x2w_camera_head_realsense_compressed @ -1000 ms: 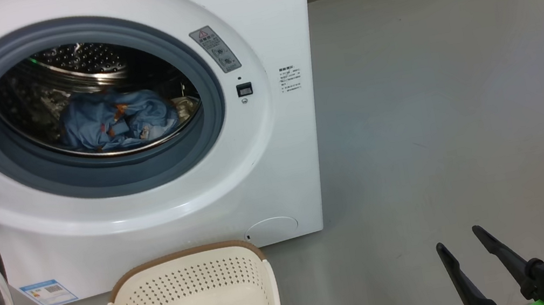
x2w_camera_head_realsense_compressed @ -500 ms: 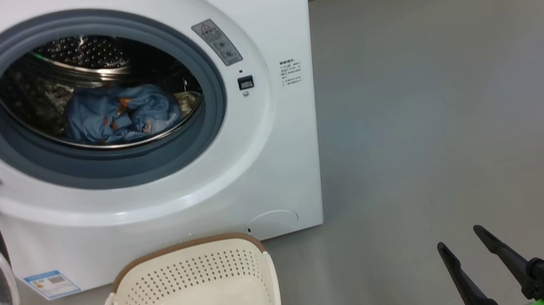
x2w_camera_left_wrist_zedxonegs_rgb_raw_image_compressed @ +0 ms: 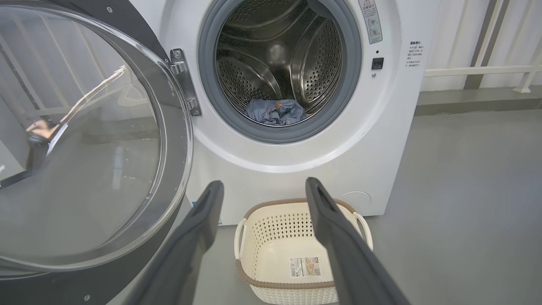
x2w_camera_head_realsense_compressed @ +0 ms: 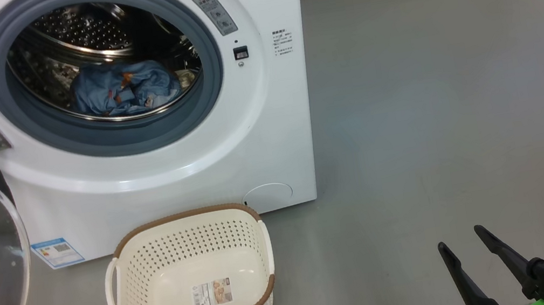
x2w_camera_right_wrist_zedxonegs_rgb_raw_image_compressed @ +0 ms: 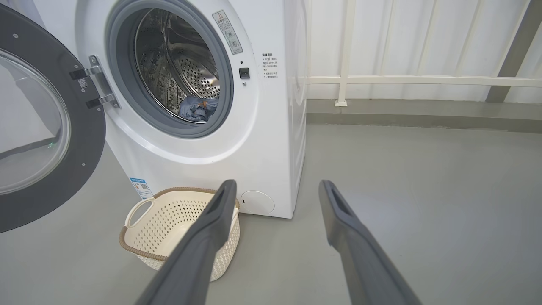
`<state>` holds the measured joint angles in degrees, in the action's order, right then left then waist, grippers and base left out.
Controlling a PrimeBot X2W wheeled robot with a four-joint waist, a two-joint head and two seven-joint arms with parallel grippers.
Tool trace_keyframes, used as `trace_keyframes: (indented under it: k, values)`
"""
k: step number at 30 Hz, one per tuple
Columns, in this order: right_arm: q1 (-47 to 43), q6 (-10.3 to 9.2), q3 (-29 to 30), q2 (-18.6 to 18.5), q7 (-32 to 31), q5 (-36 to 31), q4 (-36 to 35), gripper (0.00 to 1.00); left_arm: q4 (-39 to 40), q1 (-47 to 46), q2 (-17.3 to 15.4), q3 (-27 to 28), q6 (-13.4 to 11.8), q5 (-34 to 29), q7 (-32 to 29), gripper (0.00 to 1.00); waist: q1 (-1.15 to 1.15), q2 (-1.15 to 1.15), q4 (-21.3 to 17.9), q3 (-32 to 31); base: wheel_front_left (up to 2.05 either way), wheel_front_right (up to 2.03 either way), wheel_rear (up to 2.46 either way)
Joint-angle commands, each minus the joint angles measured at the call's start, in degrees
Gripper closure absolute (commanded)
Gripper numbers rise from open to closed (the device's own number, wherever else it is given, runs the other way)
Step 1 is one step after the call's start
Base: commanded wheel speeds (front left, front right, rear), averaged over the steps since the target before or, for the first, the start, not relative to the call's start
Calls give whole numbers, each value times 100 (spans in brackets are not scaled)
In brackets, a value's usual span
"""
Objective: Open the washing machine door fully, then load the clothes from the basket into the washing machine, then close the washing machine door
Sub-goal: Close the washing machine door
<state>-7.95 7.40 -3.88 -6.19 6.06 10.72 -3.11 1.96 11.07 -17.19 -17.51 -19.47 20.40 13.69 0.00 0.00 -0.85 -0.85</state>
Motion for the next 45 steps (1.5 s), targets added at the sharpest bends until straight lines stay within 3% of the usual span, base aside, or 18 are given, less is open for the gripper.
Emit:
trace_keyframes:
  k: [1,17,24,45]
  values:
    - [99,9,-110,-59,2,16,-149,0,96,-288,-114,203,-23,5,41,0,0,0,2,-2,-32,32,0]
    - [108,9,-94,-45,22,3,-129,0,73,-326,-140,201,-20,14,71,0,0,0,58,-12,-1,1,0]
    - [82,9,-65,-27,23,-20,-156,0,77,-381,-123,181,-7,7,85,0,0,0,253,-1,0,0,0]
    - [229,9,-195,-106,37,8,-155,0,133,-398,-23,209,-47,-43,119,0,0,0,1741,111,0,0,0]
